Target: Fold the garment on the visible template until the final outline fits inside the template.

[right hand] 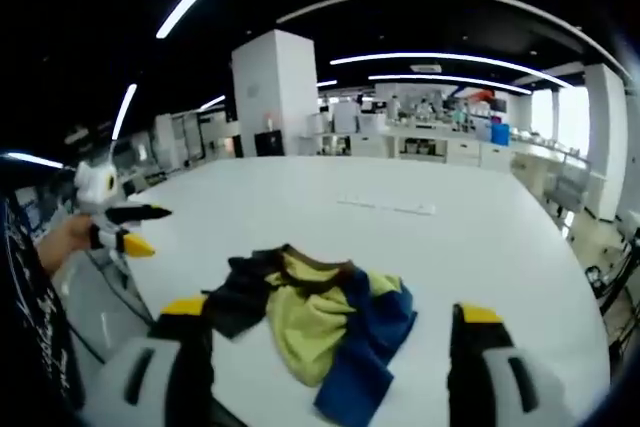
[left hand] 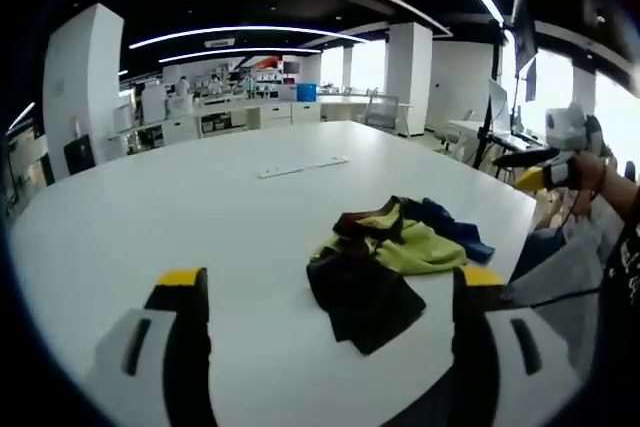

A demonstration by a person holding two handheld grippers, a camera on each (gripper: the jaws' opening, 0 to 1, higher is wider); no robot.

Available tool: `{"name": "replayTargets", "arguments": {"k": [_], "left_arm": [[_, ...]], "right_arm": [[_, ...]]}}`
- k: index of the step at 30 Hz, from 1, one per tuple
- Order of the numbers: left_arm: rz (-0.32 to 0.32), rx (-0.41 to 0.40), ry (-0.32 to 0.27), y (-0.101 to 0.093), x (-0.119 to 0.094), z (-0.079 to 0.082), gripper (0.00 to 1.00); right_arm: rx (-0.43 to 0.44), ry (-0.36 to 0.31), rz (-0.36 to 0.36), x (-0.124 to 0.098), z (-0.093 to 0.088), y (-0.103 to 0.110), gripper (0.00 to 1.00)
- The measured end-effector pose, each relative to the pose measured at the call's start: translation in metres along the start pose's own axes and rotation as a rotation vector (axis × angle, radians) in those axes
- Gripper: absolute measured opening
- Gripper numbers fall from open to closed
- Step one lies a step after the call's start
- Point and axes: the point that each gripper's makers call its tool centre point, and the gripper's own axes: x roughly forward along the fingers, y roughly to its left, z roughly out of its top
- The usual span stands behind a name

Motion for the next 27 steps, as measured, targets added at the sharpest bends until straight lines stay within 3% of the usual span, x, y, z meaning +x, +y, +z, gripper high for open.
{"name": "replayTargets", "arguments": {"k": [6,15,27], "left_arm": [[0.008,-0.001,0.001,0.002,-0.003,0.0,0.99],[0.009,0.002,-0.002,0.002,-0.003,0.0,0.99],[0.009,0.007,0.015,0.002,0.003,0.001,0.99]], "right_arm": [[0.032,-0.005,0.029,0.004,-0.003,0.004,1.0],[-0.013,0.023,0.014,0.002,-0.007,0.002,1.0],[0.004,0.022,0.016,0.005,-0.01,-0.003,0.97]]}}
